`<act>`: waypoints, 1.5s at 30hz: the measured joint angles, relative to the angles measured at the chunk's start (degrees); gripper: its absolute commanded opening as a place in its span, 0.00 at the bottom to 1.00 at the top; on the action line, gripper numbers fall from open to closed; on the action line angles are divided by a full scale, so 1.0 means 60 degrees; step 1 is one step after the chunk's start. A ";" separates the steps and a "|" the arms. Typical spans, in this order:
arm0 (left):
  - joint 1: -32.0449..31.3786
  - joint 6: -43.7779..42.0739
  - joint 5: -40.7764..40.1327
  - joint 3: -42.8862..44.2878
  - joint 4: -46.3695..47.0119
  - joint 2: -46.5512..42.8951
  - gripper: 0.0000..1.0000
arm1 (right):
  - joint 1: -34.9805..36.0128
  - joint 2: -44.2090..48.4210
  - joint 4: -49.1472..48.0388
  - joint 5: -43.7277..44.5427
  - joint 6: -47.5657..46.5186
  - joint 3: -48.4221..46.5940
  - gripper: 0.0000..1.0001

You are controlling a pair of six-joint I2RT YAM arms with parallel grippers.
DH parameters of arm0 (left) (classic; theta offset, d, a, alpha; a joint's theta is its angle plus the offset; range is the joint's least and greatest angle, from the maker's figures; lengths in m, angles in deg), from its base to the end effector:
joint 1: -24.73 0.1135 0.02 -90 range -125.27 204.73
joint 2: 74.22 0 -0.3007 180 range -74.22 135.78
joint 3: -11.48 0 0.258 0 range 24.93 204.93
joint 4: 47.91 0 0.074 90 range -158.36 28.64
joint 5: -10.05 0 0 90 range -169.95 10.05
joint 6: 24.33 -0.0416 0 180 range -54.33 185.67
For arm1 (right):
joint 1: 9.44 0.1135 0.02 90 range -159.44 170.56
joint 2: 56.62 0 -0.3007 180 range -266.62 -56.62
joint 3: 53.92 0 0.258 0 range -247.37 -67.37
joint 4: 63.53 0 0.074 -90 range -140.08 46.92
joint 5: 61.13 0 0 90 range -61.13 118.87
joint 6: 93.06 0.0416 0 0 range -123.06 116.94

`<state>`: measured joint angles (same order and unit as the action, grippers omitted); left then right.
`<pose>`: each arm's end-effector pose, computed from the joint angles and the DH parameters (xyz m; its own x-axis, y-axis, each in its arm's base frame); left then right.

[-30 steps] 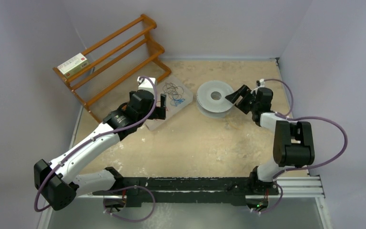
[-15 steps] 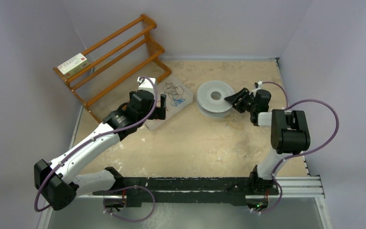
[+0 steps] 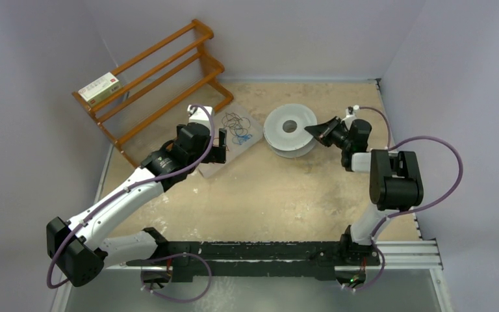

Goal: Wrap the cables

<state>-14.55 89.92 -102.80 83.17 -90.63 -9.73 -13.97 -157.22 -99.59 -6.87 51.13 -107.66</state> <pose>0.1944 -0.1381 0.3520 -0.5492 -0.0398 -0.8348 0.1242 0.9839 -0.1286 0.3584 -0.0040 0.2006 -0.5212 0.7016 -0.4860 -0.1457 0.4879 0.8606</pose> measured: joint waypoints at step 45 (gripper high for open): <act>0.0000 -0.0259 -0.1016 -0.0146 -0.0514 -0.1588 0.93 | 0.5377 0.8218 0.9639 0.1887 -0.8684 -0.1647 0.00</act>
<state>-14.55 88.37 -108.90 82.29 -93.72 -19.26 18.29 -107.91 -41.76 4.45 -0.97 -117.54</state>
